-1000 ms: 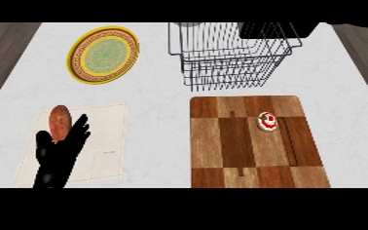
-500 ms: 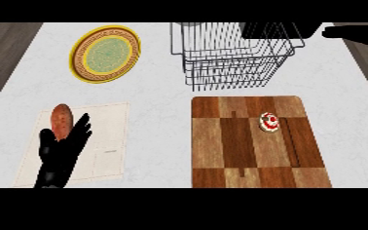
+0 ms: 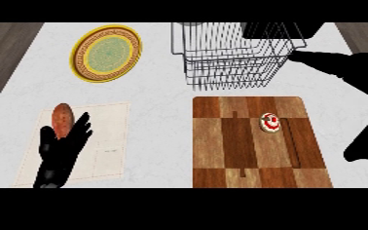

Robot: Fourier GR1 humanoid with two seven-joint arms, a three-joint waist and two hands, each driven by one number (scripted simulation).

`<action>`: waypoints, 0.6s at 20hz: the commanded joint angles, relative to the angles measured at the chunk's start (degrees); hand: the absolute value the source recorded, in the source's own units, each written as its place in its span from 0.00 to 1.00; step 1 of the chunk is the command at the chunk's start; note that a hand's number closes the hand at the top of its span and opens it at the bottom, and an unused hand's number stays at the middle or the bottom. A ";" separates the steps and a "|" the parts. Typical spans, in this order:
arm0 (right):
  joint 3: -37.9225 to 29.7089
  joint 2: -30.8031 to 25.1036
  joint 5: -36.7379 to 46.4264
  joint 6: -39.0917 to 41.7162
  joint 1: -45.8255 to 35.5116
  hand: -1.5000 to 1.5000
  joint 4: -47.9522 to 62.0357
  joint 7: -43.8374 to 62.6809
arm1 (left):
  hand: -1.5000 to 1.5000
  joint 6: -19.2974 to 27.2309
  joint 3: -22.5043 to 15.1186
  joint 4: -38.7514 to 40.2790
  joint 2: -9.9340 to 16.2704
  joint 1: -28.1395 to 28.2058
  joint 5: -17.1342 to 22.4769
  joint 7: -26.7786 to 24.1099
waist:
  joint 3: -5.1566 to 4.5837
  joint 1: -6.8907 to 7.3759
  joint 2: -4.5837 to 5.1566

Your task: Pick the cupcake from the cutting board and place it in the basket

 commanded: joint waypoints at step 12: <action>5.93 8.69 21.32 -5.11 8.95 0.00 4.99 -11.06 | 0.50 0.53 -0.13 4.29 -5.16 0.96 -3.60 0.17 | -0.52 -0.24 0.39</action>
